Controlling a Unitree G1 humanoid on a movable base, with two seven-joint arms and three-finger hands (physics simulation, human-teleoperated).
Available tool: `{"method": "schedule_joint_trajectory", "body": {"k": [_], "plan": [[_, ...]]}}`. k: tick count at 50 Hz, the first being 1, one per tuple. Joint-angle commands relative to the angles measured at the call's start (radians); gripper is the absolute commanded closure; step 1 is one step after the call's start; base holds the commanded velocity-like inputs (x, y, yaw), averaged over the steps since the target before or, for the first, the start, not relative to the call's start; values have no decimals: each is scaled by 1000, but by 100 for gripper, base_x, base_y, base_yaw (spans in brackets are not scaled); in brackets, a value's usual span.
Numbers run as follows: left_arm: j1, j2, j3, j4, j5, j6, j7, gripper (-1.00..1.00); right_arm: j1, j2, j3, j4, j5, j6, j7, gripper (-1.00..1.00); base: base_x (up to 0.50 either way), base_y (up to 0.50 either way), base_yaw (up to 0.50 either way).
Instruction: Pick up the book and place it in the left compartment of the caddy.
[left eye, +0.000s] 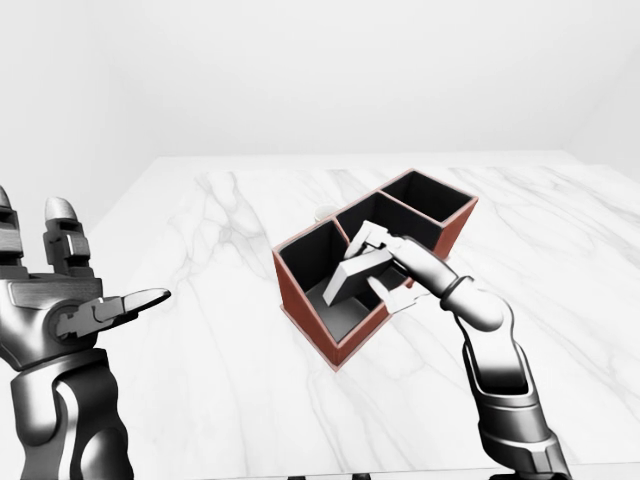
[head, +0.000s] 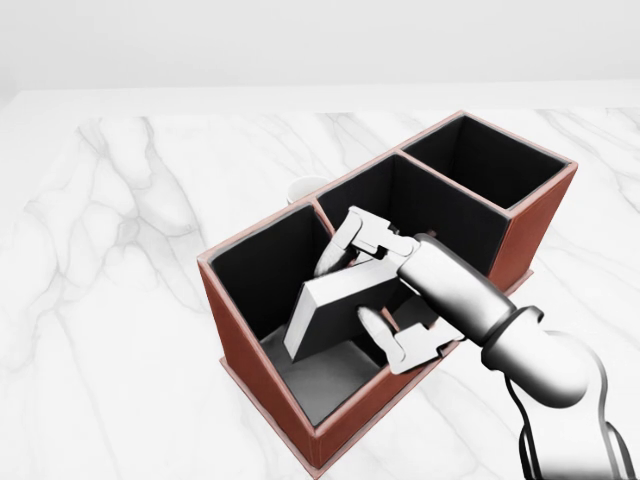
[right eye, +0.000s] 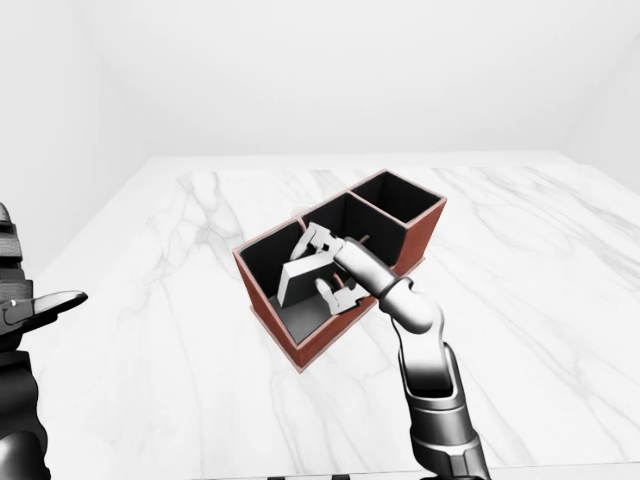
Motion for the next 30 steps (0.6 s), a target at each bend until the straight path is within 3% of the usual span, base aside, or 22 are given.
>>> {"method": "schedule_joint_trajectory", "body": {"k": [1,30], "plan": [[0,0,-2,-2,-6,0,0,-100,-11,14,0,61,46,0,-8,100,0,0,0],[0,0,-1,-1,-8,0,-3,-100,-47,11,5,111,-2,0,0,100,0,0,0]]}}
